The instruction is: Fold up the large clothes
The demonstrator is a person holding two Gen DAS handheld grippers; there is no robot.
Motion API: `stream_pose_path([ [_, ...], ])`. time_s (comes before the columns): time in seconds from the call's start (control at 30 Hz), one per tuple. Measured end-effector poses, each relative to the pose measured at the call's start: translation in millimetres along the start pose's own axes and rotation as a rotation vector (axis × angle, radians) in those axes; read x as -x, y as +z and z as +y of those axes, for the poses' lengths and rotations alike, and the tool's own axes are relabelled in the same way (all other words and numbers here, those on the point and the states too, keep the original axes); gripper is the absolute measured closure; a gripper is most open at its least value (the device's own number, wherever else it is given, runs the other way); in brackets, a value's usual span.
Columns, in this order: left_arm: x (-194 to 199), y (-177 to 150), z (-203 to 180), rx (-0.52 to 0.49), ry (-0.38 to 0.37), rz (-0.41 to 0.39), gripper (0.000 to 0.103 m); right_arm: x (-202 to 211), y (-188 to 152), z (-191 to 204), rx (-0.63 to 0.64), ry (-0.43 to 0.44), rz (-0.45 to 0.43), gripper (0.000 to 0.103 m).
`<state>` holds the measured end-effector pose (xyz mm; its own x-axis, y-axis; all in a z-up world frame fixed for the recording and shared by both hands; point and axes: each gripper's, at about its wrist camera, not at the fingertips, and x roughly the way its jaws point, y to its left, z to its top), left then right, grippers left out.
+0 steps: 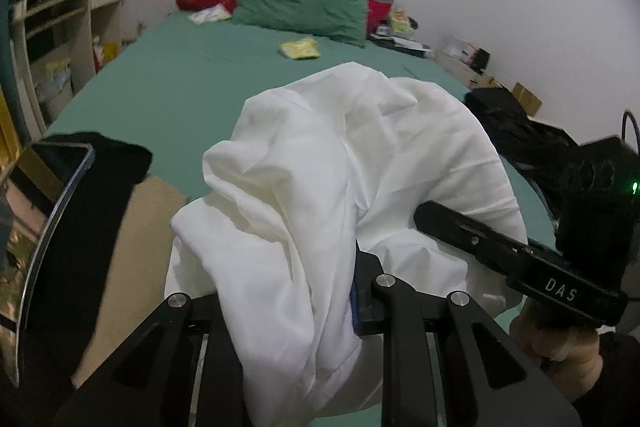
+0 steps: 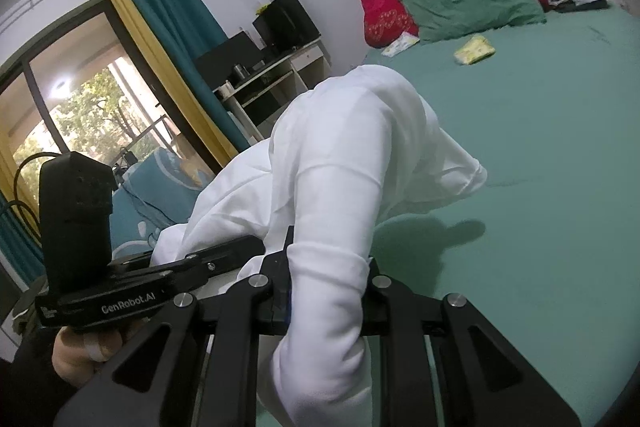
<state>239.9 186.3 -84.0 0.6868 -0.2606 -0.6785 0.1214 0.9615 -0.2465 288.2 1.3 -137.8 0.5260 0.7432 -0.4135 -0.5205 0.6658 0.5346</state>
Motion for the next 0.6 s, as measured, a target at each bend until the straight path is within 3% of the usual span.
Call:
stream_pose_path([
  [0.1,-31.2,6.7,33.1,0.043,0.003,0.054,0.079,-34.0,-4.6,-13.6,-0.031,-0.007,0.037,0.085],
  [0.17,-55.3,1.9,46.3,0.050,0.050,0.118,0.077,-58.8,-15.1,-27.4,-0.055,-0.036,0.098,0.083],
  [0.23,-74.6,-9.2,54.8,0.075,0.097,0.168,0.076,-75.7,-28.5,-43.3,-0.071,-0.089,0.177,0.076],
  [0.27,-83.8,-17.9,60.1,0.097,0.106,0.190,0.072,-81.8,-38.0,-54.2,-0.085,-0.126,0.217,0.063],
  [0.3,-87.0,-24.9,64.5,0.124,0.089,0.191,0.065,-80.8,-43.0,-62.7,-0.110,-0.130,0.223,0.060],
  [0.33,-86.9,-28.5,67.2,0.149,0.076,0.187,0.063,-74.5,-45.7,-71.8,-0.144,-0.089,0.208,0.060],
  [0.4,-80.3,-34.7,68.7,0.195,0.063,0.181,0.059,-65.8,-43.9,-74.4,-0.127,-0.093,0.213,0.057],
  [0.6,-61.2,-44.5,70.4,0.211,0.101,0.162,0.059,-34.3,-48.5,-71.5,-0.078,-0.180,0.236,0.040],
])
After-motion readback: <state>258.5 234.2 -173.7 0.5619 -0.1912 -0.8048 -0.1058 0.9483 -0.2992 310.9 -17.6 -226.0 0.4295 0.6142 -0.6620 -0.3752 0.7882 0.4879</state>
